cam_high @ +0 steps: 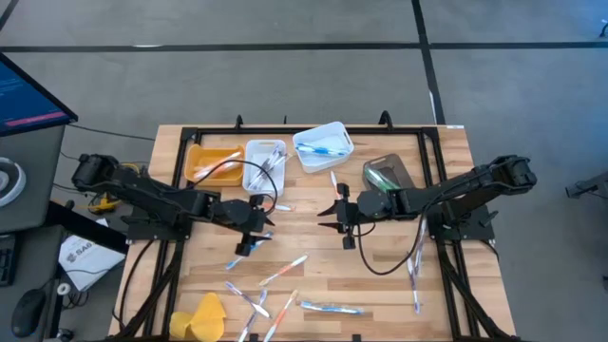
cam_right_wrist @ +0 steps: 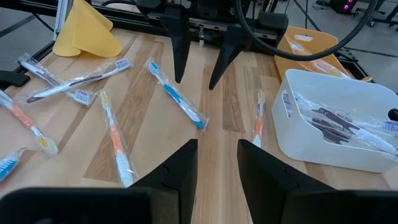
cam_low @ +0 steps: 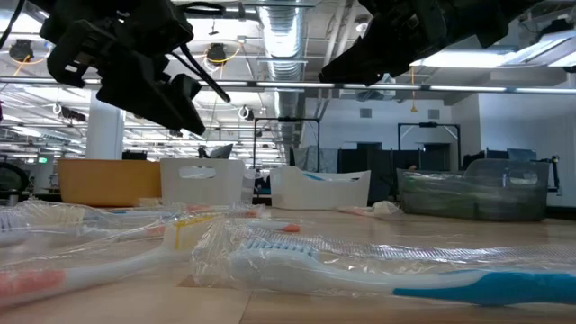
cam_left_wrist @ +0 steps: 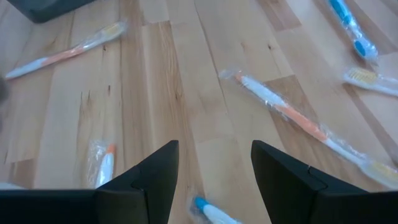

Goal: Pick & Place Toothbrushes
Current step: Put the orange toothbrush into the yellow bin

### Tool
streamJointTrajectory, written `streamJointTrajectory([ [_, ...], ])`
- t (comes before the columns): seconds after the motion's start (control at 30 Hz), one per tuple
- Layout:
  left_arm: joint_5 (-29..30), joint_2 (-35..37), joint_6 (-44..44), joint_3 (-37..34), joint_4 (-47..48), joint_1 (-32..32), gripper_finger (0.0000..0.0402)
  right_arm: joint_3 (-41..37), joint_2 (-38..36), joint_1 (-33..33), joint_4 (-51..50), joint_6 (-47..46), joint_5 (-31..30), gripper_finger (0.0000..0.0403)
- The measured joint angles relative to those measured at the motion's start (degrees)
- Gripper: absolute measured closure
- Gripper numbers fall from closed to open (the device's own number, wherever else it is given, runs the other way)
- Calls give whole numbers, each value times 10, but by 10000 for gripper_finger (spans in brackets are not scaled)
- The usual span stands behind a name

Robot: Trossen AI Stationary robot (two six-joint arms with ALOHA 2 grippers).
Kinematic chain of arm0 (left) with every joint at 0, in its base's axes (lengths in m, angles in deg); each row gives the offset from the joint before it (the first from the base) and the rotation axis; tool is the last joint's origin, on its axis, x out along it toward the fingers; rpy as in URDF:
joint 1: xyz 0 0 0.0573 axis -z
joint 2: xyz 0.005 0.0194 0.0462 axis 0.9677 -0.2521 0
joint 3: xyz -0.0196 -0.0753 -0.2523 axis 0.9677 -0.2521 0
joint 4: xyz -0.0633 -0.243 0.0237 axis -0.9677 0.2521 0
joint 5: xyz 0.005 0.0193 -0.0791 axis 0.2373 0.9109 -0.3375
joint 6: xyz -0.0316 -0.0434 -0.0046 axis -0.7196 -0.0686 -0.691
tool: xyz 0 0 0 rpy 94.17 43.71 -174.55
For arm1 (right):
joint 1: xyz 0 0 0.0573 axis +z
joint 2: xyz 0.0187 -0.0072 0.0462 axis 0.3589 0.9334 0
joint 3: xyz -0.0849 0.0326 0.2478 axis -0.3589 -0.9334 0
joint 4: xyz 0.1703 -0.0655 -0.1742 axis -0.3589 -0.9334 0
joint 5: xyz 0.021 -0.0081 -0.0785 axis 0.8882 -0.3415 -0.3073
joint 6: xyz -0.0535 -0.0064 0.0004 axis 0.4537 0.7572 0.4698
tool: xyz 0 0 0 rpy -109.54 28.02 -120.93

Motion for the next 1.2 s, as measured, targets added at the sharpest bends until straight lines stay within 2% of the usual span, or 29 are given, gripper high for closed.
streamJointTrajectory([
  [0.13,0,30,0,0,40,0,207,0,0,0,0,0,0,295],
  [0.3,0,101,-17,0,98,0,207,0,0,0,0,0,0,295],
  [0.53,-11,180,-45,0,113,0,207,0,0,0,0,-10,0,295],
  [0.77,-50,188,-45,-3,112,0,207,0,0,8,0,-9,1,295],
  [1.2,-50,188,-45,-37,104,0,207,0,0,7,0,-6,1,295],
])
